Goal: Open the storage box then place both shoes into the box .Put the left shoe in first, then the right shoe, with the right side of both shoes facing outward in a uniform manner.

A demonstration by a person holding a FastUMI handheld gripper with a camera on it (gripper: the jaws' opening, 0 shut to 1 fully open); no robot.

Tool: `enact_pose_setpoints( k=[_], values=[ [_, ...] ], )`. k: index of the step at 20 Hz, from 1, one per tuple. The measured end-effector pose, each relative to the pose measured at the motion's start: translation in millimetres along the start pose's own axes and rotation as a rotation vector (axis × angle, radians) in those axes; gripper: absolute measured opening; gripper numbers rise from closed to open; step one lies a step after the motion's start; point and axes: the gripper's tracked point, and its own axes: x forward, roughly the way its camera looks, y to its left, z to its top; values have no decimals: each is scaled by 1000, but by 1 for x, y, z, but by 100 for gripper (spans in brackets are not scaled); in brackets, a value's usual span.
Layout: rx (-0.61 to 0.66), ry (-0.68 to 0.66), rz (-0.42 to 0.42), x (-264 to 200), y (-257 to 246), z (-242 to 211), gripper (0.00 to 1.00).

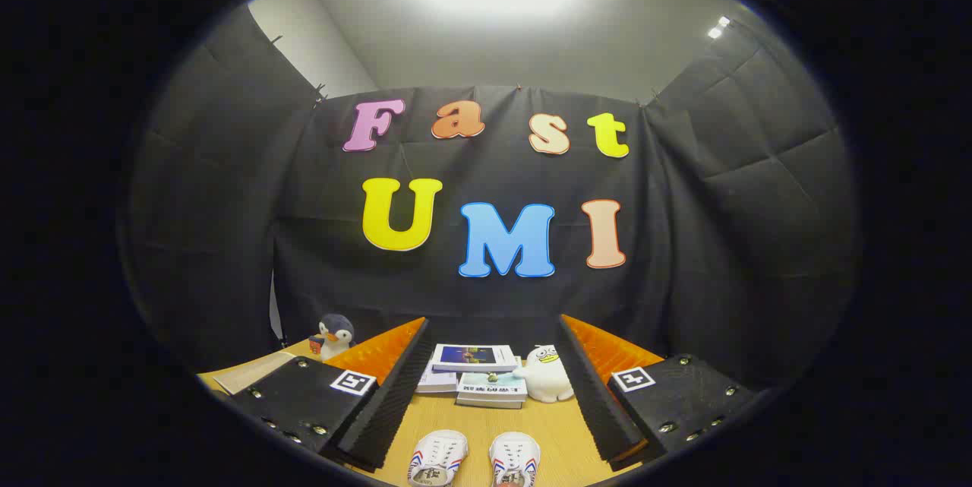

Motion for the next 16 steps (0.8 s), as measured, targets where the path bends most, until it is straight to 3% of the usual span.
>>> enact_pose_setpoints(
  k=[16],
  values=[
    [47,22,8,-8,3,-9,97]
  ],
)
